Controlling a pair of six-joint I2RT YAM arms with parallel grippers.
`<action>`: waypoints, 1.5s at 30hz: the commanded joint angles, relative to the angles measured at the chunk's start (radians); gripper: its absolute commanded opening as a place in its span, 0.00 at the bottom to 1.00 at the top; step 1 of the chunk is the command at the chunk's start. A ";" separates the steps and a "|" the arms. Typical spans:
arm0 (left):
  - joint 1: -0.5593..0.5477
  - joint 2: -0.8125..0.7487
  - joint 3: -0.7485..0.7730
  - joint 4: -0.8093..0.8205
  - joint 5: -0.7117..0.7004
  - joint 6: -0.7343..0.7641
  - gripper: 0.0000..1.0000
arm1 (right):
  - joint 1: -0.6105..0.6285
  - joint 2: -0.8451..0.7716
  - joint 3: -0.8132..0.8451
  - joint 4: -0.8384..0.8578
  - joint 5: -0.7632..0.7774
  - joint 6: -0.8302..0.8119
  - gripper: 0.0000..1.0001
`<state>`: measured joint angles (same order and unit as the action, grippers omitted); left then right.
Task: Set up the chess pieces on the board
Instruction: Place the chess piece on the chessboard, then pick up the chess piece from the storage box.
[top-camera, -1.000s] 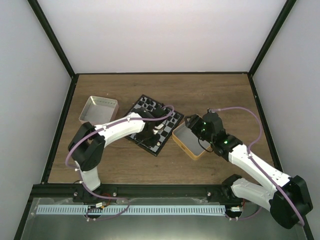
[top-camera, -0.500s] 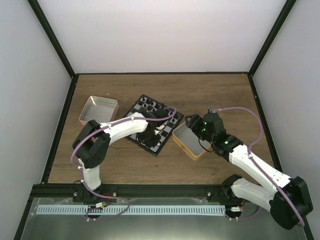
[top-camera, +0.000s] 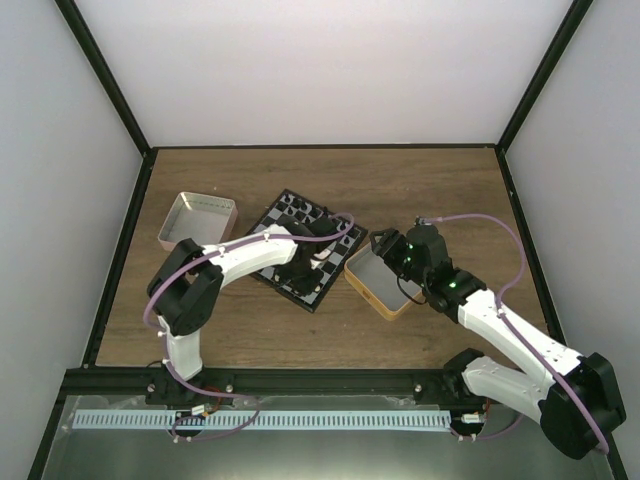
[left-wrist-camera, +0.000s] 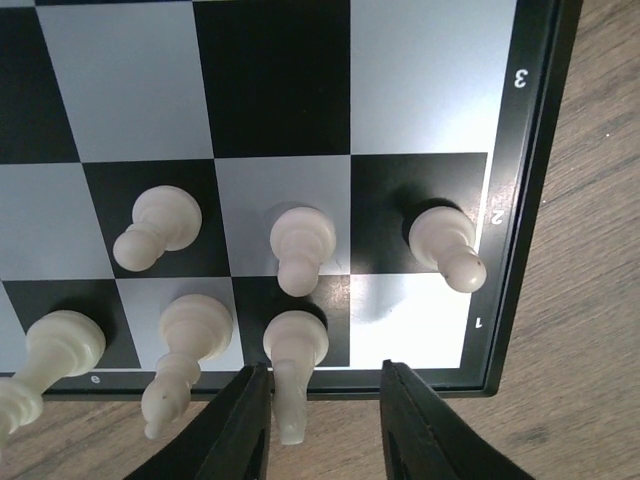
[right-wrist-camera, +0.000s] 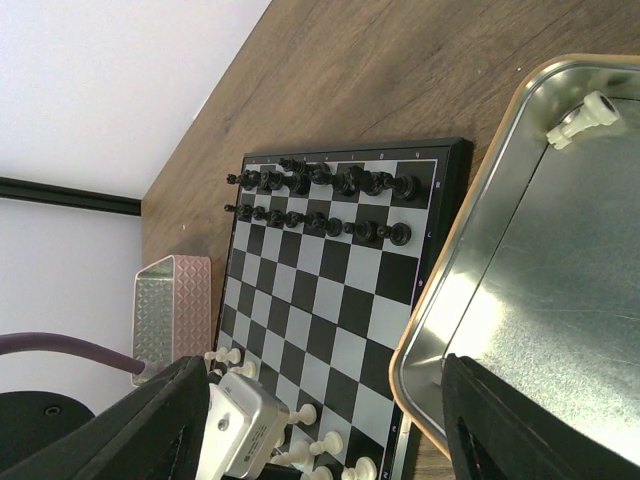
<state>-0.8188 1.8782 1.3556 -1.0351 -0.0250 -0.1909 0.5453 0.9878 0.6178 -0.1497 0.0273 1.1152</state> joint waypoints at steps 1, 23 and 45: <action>0.004 -0.051 0.022 0.007 0.001 0.006 0.37 | -0.006 -0.013 -0.018 0.000 0.021 -0.045 0.66; 0.119 -0.680 -0.274 0.555 -0.044 -0.048 0.66 | -0.118 0.260 0.084 -0.090 0.165 -0.270 0.34; 0.122 -0.752 -0.383 0.638 -0.002 -0.054 0.68 | -0.143 0.665 0.288 -0.164 0.316 -0.237 0.26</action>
<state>-0.7002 1.1320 0.9794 -0.4335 -0.0402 -0.2394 0.4088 1.6207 0.8501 -0.3103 0.2897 0.8734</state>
